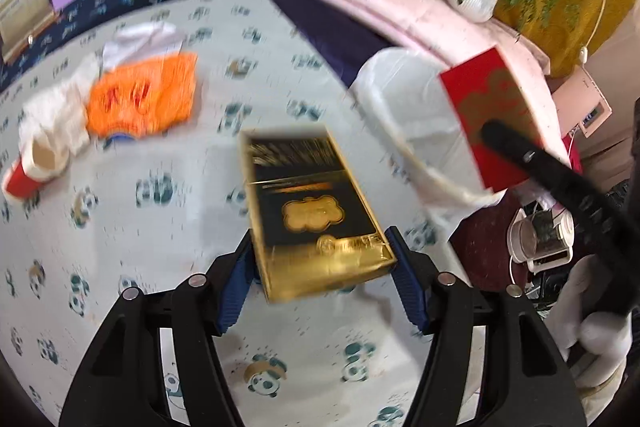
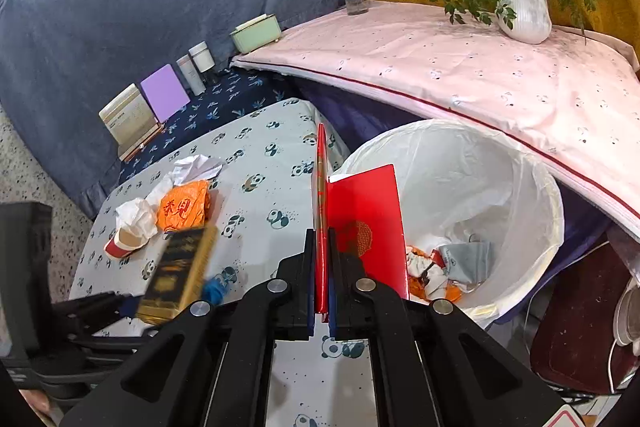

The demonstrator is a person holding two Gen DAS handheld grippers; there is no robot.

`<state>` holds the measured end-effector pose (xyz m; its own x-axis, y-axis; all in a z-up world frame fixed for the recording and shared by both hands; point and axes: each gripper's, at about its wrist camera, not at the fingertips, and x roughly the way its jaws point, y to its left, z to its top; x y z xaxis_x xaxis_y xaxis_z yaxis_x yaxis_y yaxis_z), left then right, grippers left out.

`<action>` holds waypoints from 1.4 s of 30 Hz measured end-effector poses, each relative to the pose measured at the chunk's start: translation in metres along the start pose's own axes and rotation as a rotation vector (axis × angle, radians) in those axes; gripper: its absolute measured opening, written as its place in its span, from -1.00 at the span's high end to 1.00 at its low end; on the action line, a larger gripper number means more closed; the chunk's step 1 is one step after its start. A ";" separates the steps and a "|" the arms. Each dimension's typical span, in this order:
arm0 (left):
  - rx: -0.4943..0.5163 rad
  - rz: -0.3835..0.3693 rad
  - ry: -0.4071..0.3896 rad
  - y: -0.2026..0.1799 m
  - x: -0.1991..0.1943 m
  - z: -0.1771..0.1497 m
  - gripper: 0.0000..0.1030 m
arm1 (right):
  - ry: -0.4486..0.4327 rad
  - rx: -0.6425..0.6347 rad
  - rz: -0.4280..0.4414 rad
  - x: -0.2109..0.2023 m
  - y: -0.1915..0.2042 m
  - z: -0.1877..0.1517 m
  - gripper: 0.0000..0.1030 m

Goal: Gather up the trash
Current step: 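Carry the cigarette box and red paper box over the white trash bin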

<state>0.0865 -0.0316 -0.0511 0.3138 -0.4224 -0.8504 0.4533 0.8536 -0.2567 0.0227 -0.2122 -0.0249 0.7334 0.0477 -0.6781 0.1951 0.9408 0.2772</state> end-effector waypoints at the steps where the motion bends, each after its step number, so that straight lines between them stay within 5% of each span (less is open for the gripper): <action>1: -0.004 0.014 0.003 0.004 0.002 -0.003 -0.17 | 0.003 -0.003 0.001 0.002 0.002 0.000 0.92; 8: -0.031 0.082 0.010 0.023 0.006 -0.014 -0.17 | 0.014 -0.019 0.011 0.007 0.011 -0.003 0.92; 12: -0.033 0.088 -0.002 0.021 0.002 -0.018 -0.61 | 0.019 -0.023 0.011 0.008 0.013 -0.004 0.92; 19: 0.102 0.119 -0.018 -0.008 0.012 -0.021 -0.61 | 0.027 -0.021 0.008 0.009 0.012 -0.006 0.92; 24: 0.190 0.189 -0.008 -0.017 0.023 -0.029 -0.07 | 0.030 -0.018 0.007 0.008 0.009 -0.008 0.92; 36: 0.039 0.092 -0.086 0.016 -0.033 -0.004 -0.05 | 0.034 -0.035 0.017 0.008 0.014 -0.012 0.92; 42: -0.008 0.120 -0.133 0.032 -0.051 0.015 -0.05 | 0.032 -0.044 0.023 0.010 0.020 -0.011 0.92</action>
<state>0.0976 0.0120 -0.0092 0.4732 -0.3531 -0.8071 0.3993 0.9026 -0.1607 0.0264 -0.1892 -0.0334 0.7160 0.0796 -0.6936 0.1493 0.9531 0.2634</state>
